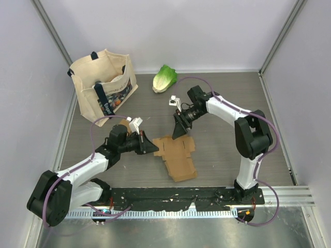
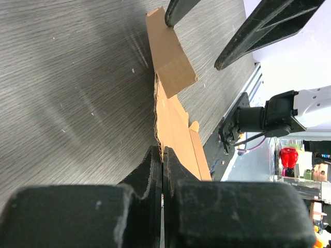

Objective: Fold the paper box

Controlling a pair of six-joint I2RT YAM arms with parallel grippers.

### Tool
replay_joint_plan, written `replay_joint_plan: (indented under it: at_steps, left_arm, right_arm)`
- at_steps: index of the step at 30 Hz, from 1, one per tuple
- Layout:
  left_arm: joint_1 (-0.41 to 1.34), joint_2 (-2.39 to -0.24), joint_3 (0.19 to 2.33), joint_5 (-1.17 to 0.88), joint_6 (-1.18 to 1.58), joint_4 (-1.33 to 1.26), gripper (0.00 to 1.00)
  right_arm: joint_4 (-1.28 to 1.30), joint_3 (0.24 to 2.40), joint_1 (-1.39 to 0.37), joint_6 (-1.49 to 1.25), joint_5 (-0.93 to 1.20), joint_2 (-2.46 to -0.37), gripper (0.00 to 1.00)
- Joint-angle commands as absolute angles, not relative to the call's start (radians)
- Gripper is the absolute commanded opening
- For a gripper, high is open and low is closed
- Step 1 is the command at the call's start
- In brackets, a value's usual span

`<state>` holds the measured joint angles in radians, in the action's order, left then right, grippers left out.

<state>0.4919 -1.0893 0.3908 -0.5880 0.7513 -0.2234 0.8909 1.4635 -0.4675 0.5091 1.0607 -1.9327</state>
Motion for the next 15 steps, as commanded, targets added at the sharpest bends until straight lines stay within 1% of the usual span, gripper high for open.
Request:
replay_joint_plan:
  at_steps: [1, 6, 11, 13, 15]
  left_arm:
    - [0.497, -1.078, 0.425, -0.607, 0.741, -0.267, 0.00]
    - [0.500, -1.080, 0.431, -0.612, 0.742, -0.267, 0.00]
    - [0.500, -1.074, 0.430, -0.614, 0.742, -0.267, 0.00]
    - [0.500, -1.074, 0.428, -0.611, 0.742, -0.267, 0.00]
    - [0.500, -1.077, 0.428, -0.612, 0.742, -0.265, 0.00]
  right_arm:
    - [0.582, 1.368, -0.476, 0.342, 0.914, -1.790, 0.64]
    - [0.497, 1.312, -0.479, 0.337, 0.899, -1.783, 0.63]
    - [0.465, 1.279, -0.491, 0.342, 0.914, -1.775, 0.62]
    - [0.472, 1.287, -0.491, 0.345, 0.945, -1.781, 0.59]
    - [0.476, 1.289, -0.491, 0.345, 0.975, -1.781, 0.53]
